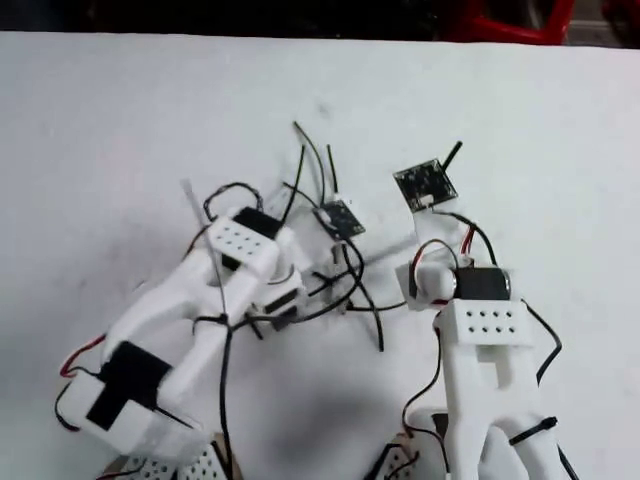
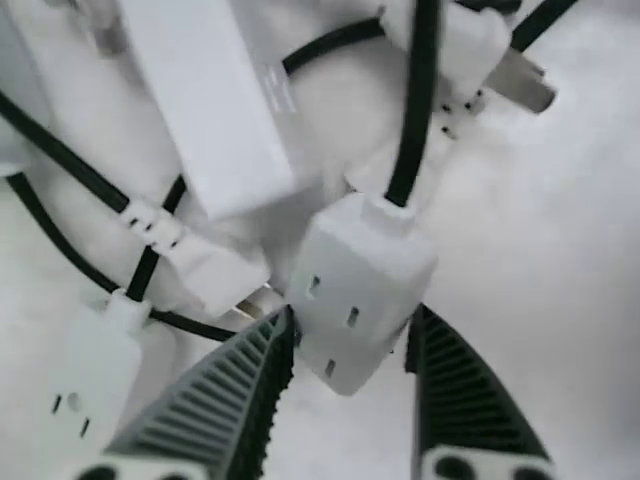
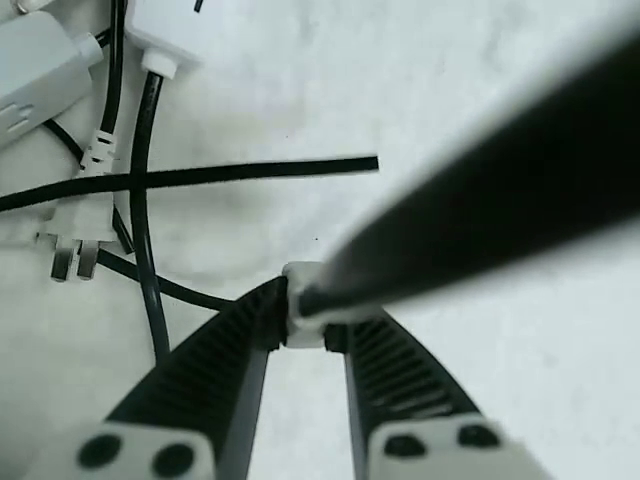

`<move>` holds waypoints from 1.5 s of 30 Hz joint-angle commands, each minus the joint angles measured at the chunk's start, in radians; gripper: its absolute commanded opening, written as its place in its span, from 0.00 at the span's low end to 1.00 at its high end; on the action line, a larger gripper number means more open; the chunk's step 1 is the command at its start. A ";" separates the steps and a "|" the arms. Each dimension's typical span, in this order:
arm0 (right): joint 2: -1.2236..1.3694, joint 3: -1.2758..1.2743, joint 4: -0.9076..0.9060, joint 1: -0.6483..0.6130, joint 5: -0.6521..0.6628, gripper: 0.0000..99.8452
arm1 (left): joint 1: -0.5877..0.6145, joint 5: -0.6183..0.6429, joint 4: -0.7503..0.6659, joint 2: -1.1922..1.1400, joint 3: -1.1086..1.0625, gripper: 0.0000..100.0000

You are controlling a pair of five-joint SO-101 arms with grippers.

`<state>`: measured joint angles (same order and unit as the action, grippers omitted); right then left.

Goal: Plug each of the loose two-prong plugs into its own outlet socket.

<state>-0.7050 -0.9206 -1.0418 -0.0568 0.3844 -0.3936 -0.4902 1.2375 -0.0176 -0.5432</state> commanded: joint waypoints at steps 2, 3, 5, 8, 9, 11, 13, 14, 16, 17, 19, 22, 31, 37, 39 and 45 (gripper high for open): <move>0.002 0.009 0.005 0.013 0.003 0.02 | -0.044 -0.002 -0.012 0.015 0.031 0.13; 0.002 0.009 0.005 0.013 0.003 0.02 | -0.041 -0.002 -0.012 0.031 0.031 0.12; 0.002 0.009 0.005 0.013 0.003 0.02 | -0.035 -0.002 -0.012 0.074 0.029 0.11; 0.002 0.009 0.005 0.015 0.003 0.02 | -0.035 0.000 -0.009 0.145 0.021 0.10; 0.002 0.009 0.005 0.015 0.003 0.02 | -0.035 0.000 -0.006 0.168 0.021 0.09; 0.002 0.012 0.005 0.035 0.003 0.02 | -0.035 0.000 -0.005 0.216 0.021 0.07; 0.001 0.018 0.005 0.068 0.009 0.02 | -0.033 0.000 -0.005 0.257 0.021 0.04; 0.001 0.025 0.005 0.087 0.011 0.02 | -0.033 0.000 -0.009 0.272 0.021 0.03; 0.001 0.037 0.005 0.119 0.012 0.02 | -0.035 0.002 -0.012 0.294 0.025 0.02; 0.001 0.040 0.005 0.136 0.012 0.02 | -0.039 0.002 -0.012 0.297 0.031 0.02; 0.001 0.054 0.005 0.162 0.012 0.02 | -0.042 0.003 -0.031 0.295 0.037 0.02; 0.001 0.063 0.005 0.200 0.014 0.02 | -0.033 0.031 -0.066 0.294 0.032 0.02; 0.001 0.066 -0.001 0.205 0.014 0.02 | 0.027 0.077 0.074 0.302 0.032 0.35; 0.001 0.071 -0.022 0.203 0.014 0.02 | 0.093 -0.078 0.061 0.294 -0.011 0.34; 0.001 0.071 -0.022 0.191 0.014 0.02 | 0.093 -0.077 0.009 0.294 -0.041 0.34; 0.001 0.066 -0.031 0.142 0.014 0.02 | 0.093 -0.063 -0.101 0.268 -0.094 0.34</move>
<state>-0.7050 -0.9160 -1.0618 0.1043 0.3859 -0.3107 -0.5516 1.1960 0.2355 -0.6337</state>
